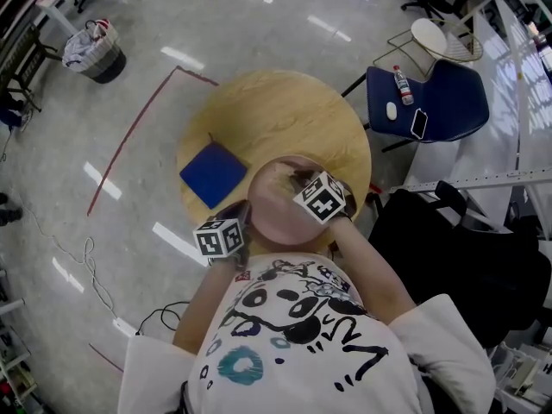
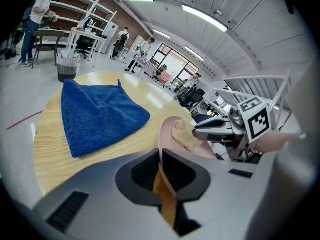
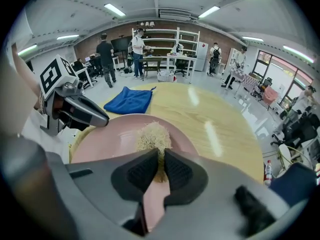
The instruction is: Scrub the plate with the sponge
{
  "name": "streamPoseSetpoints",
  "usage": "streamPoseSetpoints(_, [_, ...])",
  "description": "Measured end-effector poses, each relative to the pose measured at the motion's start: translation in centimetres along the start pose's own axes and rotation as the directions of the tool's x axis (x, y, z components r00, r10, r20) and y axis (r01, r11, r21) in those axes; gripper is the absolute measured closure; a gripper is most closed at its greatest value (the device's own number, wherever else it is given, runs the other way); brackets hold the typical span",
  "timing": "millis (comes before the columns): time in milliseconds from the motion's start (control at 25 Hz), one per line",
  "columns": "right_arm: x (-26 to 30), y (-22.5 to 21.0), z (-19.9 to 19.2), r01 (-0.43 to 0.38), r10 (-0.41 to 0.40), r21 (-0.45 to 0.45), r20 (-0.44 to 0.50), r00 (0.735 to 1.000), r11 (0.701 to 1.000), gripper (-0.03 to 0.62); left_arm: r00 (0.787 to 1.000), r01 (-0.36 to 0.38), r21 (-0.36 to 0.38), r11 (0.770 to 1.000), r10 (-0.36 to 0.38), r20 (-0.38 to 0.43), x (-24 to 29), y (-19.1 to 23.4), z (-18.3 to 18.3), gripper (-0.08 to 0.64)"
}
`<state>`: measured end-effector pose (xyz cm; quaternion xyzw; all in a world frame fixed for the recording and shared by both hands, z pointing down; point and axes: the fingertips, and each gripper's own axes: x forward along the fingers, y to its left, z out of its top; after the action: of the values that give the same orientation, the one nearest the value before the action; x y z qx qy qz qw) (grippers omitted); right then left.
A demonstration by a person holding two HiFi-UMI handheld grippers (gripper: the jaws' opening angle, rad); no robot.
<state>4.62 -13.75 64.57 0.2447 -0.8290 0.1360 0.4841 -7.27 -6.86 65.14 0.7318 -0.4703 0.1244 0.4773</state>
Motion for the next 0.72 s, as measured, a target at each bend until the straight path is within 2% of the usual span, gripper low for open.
streamPoseSetpoints(320, [-1.3,-2.1,-2.2,0.037,-0.036,0.048,-0.013,0.999,0.998,0.540,1.000,-0.014,-0.014,1.000,0.015,0.008,-0.2,0.1,-0.1,0.528])
streamPoseSetpoints(720, [-3.2,-1.6,-5.1,0.042,-0.039,0.083,-0.032,0.999,0.996,0.539,0.999,-0.035,-0.042,0.999,0.036,0.017,-0.2,0.3,-0.1,0.528])
